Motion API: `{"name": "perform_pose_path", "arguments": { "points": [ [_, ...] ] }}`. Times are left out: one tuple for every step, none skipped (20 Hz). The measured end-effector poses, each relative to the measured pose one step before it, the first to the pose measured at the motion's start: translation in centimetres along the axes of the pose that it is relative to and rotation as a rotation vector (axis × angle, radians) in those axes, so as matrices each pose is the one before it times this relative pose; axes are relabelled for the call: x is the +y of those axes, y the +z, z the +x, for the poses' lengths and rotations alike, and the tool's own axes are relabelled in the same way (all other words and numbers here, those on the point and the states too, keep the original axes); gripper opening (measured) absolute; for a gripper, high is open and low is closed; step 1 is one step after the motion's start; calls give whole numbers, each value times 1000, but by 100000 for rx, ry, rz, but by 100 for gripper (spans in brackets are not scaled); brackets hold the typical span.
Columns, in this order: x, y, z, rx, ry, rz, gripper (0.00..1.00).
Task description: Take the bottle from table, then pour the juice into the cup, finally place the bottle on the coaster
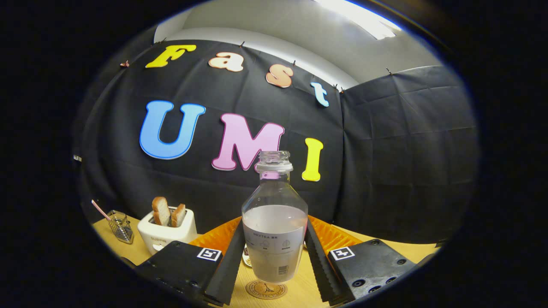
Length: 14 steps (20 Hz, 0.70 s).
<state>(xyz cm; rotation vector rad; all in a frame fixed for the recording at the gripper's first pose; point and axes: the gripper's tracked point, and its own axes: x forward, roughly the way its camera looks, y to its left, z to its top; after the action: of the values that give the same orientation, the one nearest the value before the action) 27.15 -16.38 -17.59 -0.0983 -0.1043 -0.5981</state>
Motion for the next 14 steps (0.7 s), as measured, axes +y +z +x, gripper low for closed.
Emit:
{"name": "perform_pose_path", "arguments": {
  "points": [
    [544, -1603, 509, 1692, 279, 768, 77],
    [428, -1895, 523, 2156, -162, 544, 77],
    [270, -1560, 580, 1984, -383, 281, 77],
    [-104, -1280, 391, 1959, -760, 500, 77],
    [-49, -1187, 468, 1532, -848, 795, 77],
    [-131, -931, 378, 943, -991, 271, 77],
    [-168, -839, 454, 1063, -951, -32, 77],
    [-62, -793, 383, 850, -379, 51, 77],
    [-140, -569, 326, 507, -947, 604, 77],
    [-139, -509, 330, 580, -607, 1205, 77],
    [-73, -571, 320, 793, -615, 892, 77],
    [-248, -470, 196, 737, -898, 308, 77],
    [-150, -205, 244, 0, -242, 225, 77],
    [-92, -221, 138, 229, -188, -125, 77]
  ]
}}
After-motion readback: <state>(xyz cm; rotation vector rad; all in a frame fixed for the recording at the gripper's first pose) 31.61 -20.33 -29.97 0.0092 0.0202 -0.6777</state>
